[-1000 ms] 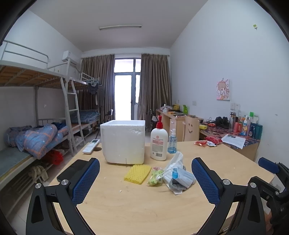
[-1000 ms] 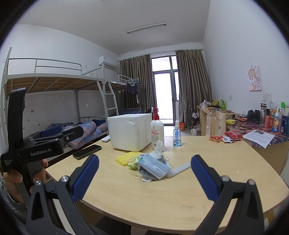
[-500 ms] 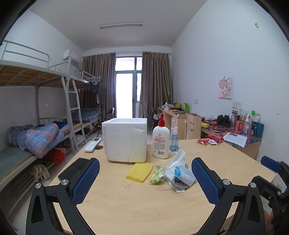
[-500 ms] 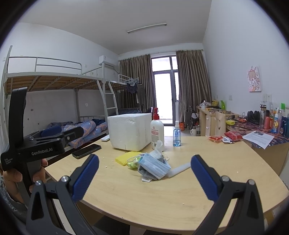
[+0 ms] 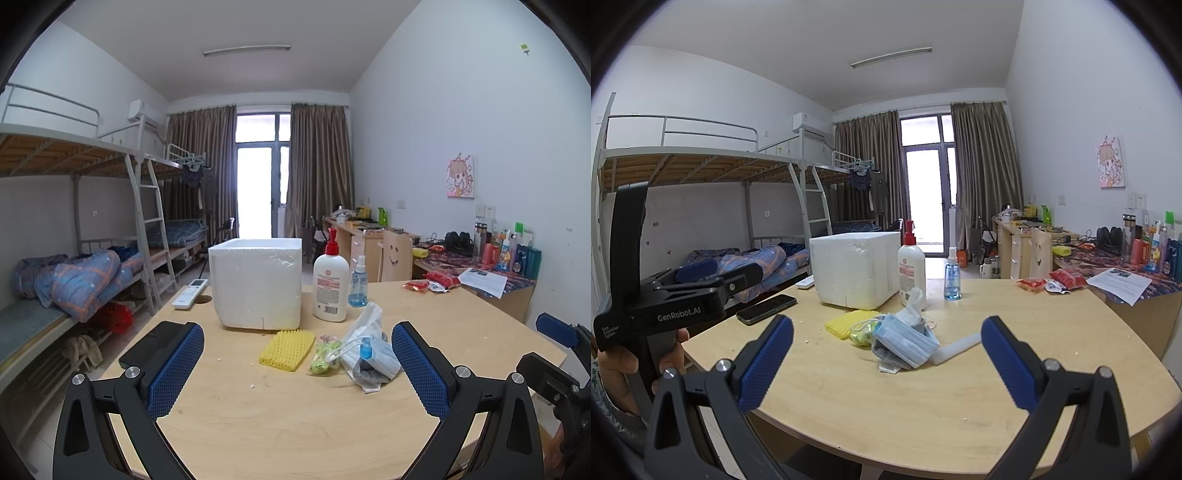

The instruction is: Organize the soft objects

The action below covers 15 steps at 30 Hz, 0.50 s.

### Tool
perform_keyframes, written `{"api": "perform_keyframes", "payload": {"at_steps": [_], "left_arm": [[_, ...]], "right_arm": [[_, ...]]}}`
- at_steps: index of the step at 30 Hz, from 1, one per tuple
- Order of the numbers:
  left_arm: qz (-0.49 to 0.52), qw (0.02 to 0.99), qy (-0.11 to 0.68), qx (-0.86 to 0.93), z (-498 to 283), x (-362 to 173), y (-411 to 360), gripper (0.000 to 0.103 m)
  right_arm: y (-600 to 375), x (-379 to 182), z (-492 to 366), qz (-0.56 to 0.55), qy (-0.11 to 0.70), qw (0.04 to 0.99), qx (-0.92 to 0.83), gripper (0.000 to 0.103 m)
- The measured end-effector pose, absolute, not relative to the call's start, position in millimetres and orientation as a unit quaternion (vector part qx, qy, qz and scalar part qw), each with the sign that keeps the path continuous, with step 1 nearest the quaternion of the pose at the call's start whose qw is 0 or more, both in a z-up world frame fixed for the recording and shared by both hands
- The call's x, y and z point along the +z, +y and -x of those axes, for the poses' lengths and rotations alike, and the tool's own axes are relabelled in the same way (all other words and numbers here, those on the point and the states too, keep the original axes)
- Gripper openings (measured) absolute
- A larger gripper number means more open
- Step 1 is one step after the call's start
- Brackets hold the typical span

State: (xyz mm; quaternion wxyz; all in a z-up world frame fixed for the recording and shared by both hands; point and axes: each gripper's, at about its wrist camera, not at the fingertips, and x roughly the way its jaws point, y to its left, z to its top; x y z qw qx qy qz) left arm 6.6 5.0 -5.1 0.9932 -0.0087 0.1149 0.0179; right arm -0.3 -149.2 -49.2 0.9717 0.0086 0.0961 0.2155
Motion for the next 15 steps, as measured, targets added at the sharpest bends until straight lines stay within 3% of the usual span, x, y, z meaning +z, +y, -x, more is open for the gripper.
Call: {"api": "perform_keyframes", "payload": {"at_steps": [15], "left_arm": [[0.013,0.993,0.119,0.022,-17,-3,17,0.102]], "right_arm": [[-141,-48,-13,-0.005,0.102,0.969,0.227,0.103]]}}
